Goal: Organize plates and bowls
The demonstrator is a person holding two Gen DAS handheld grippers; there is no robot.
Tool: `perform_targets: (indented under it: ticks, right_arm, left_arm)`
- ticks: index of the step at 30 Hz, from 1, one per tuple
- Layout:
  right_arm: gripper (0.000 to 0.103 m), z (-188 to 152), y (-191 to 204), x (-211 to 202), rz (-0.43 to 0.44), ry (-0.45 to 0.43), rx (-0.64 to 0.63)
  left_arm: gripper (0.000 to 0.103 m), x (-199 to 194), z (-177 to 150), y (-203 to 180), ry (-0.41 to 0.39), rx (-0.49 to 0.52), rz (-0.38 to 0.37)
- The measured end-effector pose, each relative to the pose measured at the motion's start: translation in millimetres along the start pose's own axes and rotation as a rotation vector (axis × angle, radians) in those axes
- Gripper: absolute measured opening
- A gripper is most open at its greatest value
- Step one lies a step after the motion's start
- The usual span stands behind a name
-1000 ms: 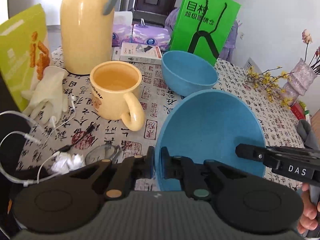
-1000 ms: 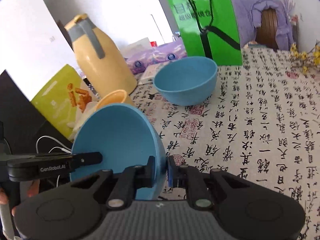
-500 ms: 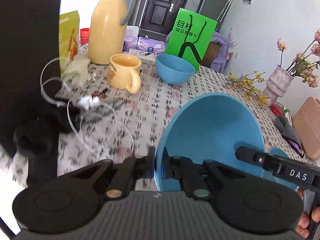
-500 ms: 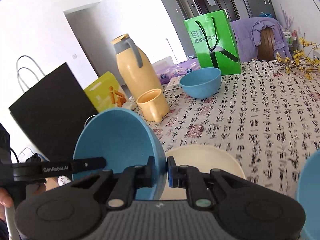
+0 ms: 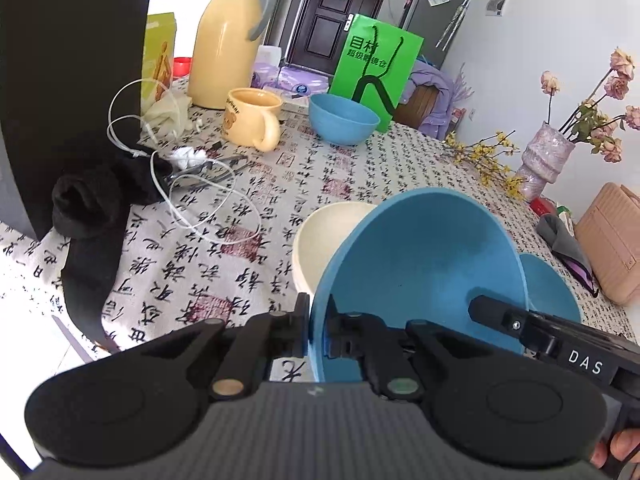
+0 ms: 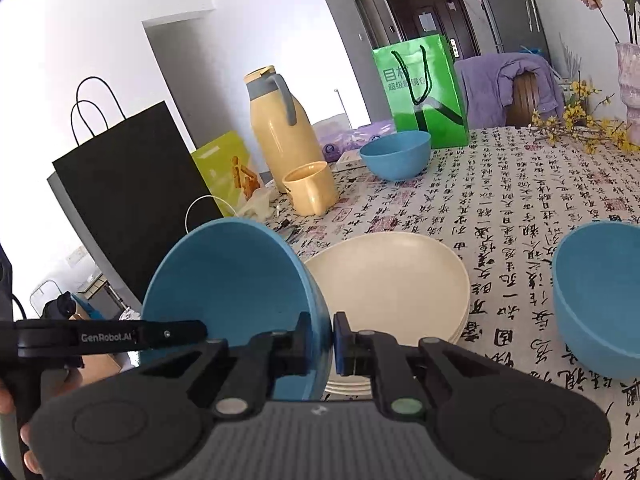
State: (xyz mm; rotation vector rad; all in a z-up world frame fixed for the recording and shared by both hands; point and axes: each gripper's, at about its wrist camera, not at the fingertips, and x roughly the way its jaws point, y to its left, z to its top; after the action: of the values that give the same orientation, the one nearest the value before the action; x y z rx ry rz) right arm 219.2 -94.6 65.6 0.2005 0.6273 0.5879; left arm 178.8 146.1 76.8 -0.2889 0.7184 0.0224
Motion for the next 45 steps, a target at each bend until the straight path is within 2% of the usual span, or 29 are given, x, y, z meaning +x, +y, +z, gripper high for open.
perform_targets:
  ticks: [6,11,18,24,32,39,45]
  right_arm:
    - [0.011,6.7,-23.4,-9.2,-0.007,-0.028,0.035]
    - [0.011,16.8,-55.8,-26.6,-0.05,-0.057,0.061]
    - [0.011,37.8,-127.4,-68.7,-0.14,-0.108,0.112]
    - [0.012,46.1,-182.9,-85.8,-0.213,-0.107,0.162]
    - [0.012,47.4,-234.2,-81.9,-0.207,-0.069,0.242]
    - [0.015,49.3,-249.0,-72.4,-0.198,-0.032,0.249]
    - [0.02,51.3,-254.5,-70.0,-0.226,-0.035,0.238]
  left_arm:
    - [0.006,11.5,9.7,-26.6,0.008,0.028,-0.03]
    - [0.007,33.6,21.4,-66.1,0.017,0.005,-0.103]
    - [0.007,72.3,29.8,-145.2,0.058,0.079,-0.234]
    - [0.007,109.6,29.9,-192.9,0.127,0.108,-0.29]
    - [0.009,136.6,27.3,-216.4,0.197,0.129,-0.301]
    - [0.011,153.4,29.8,-218.9,0.241,0.105,-0.29]
    - [0.017,154.6,30.2,-221.8,0.23,0.126,-0.291]
